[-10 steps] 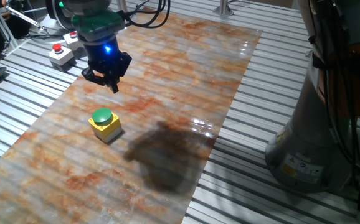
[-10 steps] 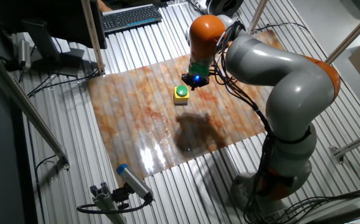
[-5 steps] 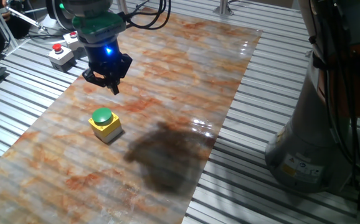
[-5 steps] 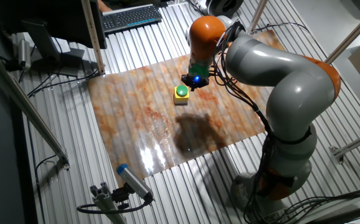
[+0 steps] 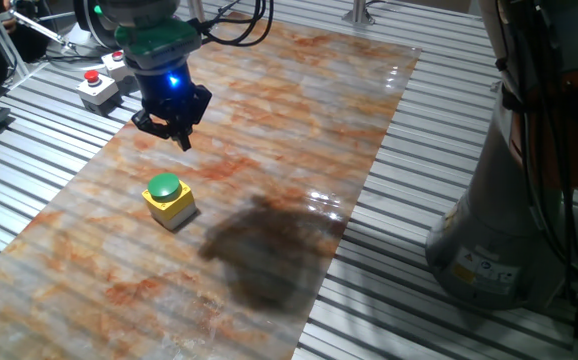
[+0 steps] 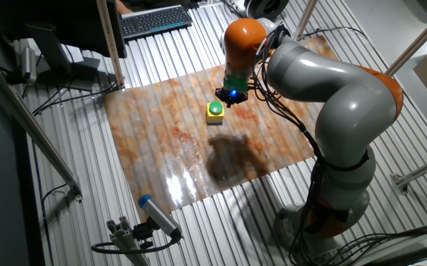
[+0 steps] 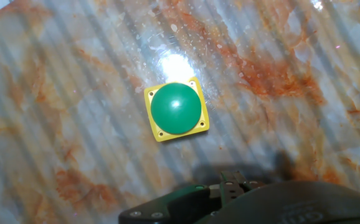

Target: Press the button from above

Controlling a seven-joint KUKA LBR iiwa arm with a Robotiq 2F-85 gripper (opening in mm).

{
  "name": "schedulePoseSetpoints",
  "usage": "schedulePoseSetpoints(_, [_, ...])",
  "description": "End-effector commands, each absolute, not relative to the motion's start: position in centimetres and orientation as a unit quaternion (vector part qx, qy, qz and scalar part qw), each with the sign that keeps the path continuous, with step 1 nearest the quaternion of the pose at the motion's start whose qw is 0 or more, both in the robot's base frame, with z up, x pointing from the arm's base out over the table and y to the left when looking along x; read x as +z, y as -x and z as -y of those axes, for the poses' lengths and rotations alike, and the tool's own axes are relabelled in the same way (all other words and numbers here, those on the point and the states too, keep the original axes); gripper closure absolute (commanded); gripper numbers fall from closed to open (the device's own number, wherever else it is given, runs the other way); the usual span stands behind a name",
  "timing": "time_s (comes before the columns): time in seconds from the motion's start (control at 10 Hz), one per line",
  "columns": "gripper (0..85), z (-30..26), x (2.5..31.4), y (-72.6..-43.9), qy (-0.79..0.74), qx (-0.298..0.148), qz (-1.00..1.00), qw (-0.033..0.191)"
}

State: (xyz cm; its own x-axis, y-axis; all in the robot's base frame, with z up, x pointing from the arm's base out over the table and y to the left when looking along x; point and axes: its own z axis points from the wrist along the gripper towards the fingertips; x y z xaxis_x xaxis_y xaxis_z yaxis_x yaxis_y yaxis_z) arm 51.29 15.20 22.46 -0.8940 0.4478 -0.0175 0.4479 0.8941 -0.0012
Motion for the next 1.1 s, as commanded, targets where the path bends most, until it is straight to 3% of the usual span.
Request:
schedulePoseSetpoints(0.0, [85.0, -15.24, 22.41, -51.27, -0.23, -0.002, -0.973, 0.008])
schedulePoseSetpoints(1.0, [85.0, -15.34, 22.55, -51.13, -0.231, -0.004, -0.973, 0.009])
